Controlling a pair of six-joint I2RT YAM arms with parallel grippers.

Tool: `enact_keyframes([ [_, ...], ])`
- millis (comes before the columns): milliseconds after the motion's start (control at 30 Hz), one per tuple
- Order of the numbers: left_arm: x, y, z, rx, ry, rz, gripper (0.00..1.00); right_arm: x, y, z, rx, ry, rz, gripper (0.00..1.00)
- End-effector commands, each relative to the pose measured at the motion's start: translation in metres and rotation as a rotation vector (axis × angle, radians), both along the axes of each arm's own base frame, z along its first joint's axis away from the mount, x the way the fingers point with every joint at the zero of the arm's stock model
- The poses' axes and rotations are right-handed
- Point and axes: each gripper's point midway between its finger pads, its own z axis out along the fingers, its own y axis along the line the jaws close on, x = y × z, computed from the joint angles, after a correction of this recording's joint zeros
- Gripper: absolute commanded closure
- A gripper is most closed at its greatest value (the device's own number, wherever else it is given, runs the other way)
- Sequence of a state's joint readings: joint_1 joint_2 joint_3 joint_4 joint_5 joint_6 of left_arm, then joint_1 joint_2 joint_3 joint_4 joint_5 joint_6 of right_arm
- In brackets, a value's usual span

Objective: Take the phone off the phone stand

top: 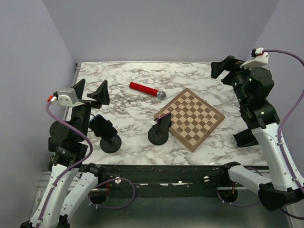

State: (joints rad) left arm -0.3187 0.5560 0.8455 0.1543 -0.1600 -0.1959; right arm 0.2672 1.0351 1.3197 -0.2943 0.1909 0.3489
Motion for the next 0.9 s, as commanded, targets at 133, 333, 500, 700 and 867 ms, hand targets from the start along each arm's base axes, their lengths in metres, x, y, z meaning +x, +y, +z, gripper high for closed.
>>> enact_keyframes([
  [133,-0.005,-0.039,0.007,0.088,-0.007,-0.17,0.01,-0.008,-0.001,-0.025,0.027,0.058,-0.003,0.0],
  [333,-0.015,-0.069,0.004,0.136,-0.016,-0.315,0.01,-0.019,0.038,-0.054,0.036,0.161,0.217,0.0],
  [500,-0.021,-0.093,-0.001,0.168,0.005,-0.417,0.01,-0.023,0.053,-0.073,0.037,0.211,0.301,0.0],
  [700,-0.022,-0.109,-0.008,0.224,0.042,-0.459,0.01,-0.02,0.089,-0.13,0.014,0.428,0.429,0.0],
  [867,-0.022,-0.114,-0.013,0.265,0.052,-0.457,0.01,-0.038,0.131,-0.129,-0.019,0.402,0.566,0.0],
])
